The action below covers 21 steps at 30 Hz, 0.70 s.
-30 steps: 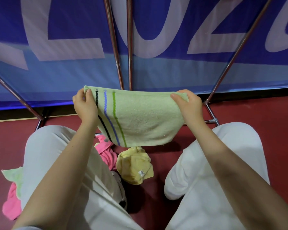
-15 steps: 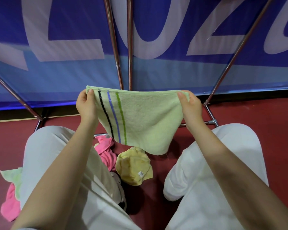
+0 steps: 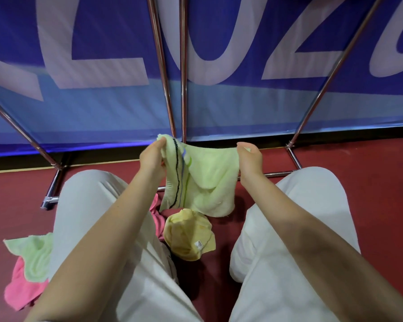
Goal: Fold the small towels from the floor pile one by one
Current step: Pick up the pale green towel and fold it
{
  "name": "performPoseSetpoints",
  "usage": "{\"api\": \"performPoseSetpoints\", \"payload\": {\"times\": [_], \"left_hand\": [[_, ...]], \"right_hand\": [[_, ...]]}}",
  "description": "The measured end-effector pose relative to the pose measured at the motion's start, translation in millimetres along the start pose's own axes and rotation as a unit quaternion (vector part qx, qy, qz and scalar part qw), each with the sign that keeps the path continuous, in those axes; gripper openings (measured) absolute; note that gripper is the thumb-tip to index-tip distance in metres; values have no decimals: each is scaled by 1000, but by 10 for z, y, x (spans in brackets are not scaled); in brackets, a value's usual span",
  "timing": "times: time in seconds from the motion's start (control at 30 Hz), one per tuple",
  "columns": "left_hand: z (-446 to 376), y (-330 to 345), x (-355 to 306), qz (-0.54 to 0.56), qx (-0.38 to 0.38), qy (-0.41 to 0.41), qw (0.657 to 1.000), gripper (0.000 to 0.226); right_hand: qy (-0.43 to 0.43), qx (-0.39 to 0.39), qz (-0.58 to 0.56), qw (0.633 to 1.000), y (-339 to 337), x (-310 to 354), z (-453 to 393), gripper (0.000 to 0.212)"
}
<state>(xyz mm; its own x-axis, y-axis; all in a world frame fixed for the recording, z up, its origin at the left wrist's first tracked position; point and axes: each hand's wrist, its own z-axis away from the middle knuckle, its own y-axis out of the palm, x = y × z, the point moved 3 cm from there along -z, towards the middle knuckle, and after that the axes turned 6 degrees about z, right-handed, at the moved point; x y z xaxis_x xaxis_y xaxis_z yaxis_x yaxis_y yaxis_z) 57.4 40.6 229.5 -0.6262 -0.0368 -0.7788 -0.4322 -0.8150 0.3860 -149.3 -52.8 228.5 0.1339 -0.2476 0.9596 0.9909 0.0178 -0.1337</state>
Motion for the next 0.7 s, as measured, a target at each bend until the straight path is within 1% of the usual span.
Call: {"api": "performPoseSetpoints", "payload": {"times": [0.1, 0.2, 0.33, 0.47, 0.6, 0.7], "left_hand": [[141, 151, 83, 6, 31, -22, 999, 20], [214, 254, 144, -2, 54, -35, 998, 12], [303, 391, 164, 1, 84, -36, 996, 14], [379, 480, 169, 6, 100, -28, 995, 12], [353, 513, 153, 22, 119, -20, 992, 18], [347, 541, 155, -12, 132, -9, 991, 21]], "right_hand": [[-1, 20, -27, 999, 128, 76, 67, 22], [5, 59, -68, 996, 281, 149, 160, 14], [2, 123, -113, 986, 425, 279, 267, 18], [21, 169, -152, 974, 480, 337, 280, 21], [-18, 184, -99, 978, 514, 359, 251, 19], [-82, 156, -1, 984, 466, 368, 182, 20]]}}
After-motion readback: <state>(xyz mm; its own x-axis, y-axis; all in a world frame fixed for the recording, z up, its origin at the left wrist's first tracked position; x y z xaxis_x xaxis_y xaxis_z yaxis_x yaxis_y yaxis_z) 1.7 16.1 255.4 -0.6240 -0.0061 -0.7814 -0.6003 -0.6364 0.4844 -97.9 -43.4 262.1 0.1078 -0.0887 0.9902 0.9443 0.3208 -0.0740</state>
